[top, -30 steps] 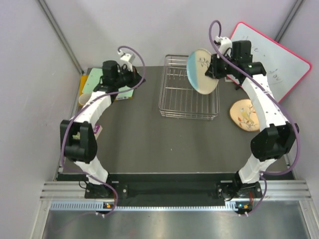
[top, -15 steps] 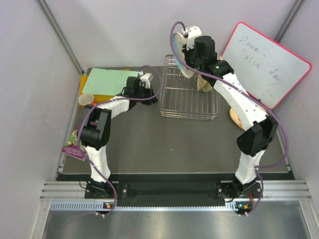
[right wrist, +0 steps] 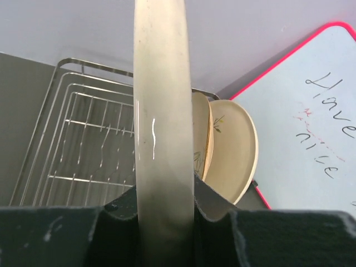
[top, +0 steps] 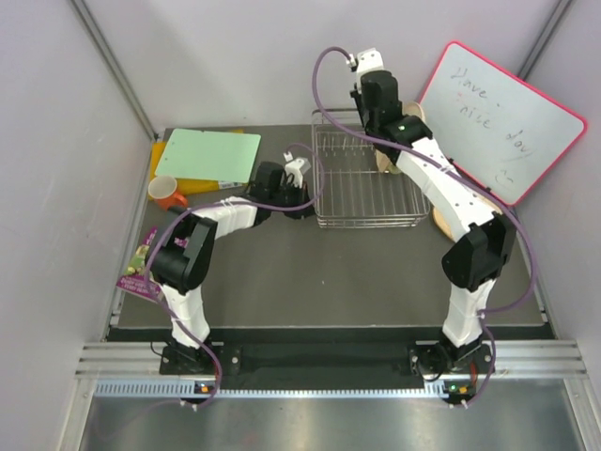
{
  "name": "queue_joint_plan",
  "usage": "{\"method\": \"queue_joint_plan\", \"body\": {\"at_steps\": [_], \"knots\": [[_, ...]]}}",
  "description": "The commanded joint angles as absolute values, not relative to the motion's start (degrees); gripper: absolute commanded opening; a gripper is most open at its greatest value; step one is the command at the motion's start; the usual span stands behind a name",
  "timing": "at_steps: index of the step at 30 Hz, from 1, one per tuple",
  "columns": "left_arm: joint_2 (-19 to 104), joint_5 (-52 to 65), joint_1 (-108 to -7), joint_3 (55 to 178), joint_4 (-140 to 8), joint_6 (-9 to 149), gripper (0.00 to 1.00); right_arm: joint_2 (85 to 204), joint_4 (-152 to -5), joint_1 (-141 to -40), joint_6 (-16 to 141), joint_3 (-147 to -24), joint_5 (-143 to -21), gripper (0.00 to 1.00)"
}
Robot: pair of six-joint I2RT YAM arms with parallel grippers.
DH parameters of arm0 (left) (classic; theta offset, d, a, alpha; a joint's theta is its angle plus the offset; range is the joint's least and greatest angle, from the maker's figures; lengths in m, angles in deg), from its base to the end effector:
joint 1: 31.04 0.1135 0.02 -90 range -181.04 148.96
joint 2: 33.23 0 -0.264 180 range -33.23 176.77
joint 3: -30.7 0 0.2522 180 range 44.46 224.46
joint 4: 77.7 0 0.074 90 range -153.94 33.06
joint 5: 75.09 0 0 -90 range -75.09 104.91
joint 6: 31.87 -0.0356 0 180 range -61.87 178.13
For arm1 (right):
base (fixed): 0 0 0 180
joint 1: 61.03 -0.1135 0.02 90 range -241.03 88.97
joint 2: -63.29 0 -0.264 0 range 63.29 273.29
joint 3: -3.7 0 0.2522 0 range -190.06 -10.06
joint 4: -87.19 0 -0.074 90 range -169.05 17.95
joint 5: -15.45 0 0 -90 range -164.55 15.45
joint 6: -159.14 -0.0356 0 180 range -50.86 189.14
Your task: Load the plates into the dish rack
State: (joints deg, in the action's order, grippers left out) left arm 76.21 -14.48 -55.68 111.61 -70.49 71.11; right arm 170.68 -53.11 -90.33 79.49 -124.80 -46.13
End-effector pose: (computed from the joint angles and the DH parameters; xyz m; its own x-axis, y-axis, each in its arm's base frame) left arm 0.3696 -0.1888 0.1807 -0.6803 0.0967 -0.7266 0.5875 0.6646 -0.4616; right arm 0.3868 0.1976 0.4227 -0.2668 -0.3309 -0.9051 -0.0864 0.9436 -0.3195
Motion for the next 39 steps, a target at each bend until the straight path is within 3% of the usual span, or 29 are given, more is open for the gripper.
{"method": "queue_joint_plan", "body": {"at_steps": [1,6,8,9,12,39], "knots": [[70.2,-17.5,-57.7,108.5,-75.9,73.2,0.00,170.4,-64.0,-91.6,80.8,-125.8,-40.4,0.00],[67.6,-15.7,-56.5,108.1,-73.4,72.5,0.03,170.7,-62.4,-92.0,81.6,-122.8,-39.1,0.00],[67.0,-15.7,-55.2,108.2,-72.7,72.7,0.20,170.3,-62.4,-92.0,81.7,-121.5,-38.4,0.00],[65.9,-15.2,-54.5,108.1,-71.9,73.0,0.39,170.0,-62.5,-92.0,81.9,-120.0,-38.1,0.00],[64.5,-13.8,-53.7,107.4,-70.5,71.9,0.50,170.0,-62.6,-91.9,82.0,-119.0,-38.1,0.00],[63.0,-14.7,-52.0,103.7,-70.5,70.8,0.53,183.5,-59.2,-85.2,73.4,-127.0,-41.7,0.00]]}}
